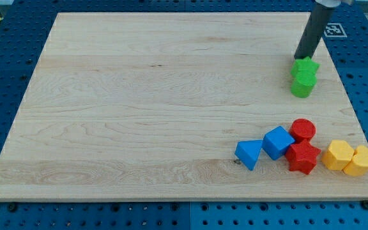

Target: Place the green blocks into the group blocks

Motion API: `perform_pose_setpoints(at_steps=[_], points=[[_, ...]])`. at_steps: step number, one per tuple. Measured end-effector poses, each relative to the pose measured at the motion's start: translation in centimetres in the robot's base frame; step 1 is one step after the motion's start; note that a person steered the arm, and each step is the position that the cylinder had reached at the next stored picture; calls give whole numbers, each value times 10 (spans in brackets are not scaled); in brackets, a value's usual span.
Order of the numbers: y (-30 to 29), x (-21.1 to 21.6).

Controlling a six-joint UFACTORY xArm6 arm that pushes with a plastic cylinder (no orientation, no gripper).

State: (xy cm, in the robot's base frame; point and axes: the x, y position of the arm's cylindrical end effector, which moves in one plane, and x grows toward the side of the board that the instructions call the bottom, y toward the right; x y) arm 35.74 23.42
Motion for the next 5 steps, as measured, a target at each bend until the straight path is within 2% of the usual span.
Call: perform_pose_setpoints(at_steps=[2,5], points=[[-2,18],[-5,94]])
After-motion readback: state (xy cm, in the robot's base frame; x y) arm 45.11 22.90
